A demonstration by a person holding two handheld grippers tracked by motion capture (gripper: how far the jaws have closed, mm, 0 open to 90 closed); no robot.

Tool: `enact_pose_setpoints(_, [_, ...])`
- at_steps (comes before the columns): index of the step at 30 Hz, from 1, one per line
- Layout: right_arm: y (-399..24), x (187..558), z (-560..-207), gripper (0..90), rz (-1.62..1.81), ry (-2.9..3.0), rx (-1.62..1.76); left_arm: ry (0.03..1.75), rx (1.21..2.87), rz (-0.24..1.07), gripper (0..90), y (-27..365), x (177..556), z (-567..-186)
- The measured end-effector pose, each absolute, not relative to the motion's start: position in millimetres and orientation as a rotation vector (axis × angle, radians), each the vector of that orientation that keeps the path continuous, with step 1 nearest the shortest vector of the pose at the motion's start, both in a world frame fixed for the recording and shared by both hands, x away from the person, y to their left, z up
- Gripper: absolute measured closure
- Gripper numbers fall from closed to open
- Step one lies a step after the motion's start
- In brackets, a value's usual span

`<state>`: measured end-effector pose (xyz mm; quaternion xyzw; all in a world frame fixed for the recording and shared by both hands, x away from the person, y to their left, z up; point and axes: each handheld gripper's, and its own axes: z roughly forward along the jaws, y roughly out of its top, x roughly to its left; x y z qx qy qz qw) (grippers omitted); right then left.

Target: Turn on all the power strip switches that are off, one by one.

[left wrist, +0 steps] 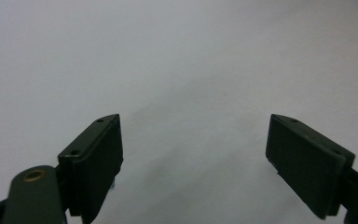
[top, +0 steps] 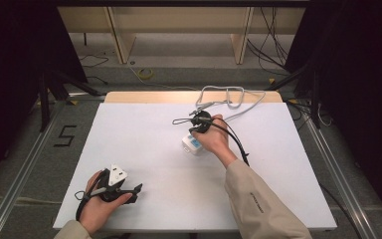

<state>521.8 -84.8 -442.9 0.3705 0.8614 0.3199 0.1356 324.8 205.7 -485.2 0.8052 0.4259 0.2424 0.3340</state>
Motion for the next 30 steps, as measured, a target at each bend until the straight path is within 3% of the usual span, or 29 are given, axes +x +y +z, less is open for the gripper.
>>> enact_pose_setpoints(30, [-138.6, 491.2, -435.6, 86.6, 0.986, 2.422, 1.068, 1.112, 2.105, 0.637, 18.7, 205.0, 325.0, -485.6])
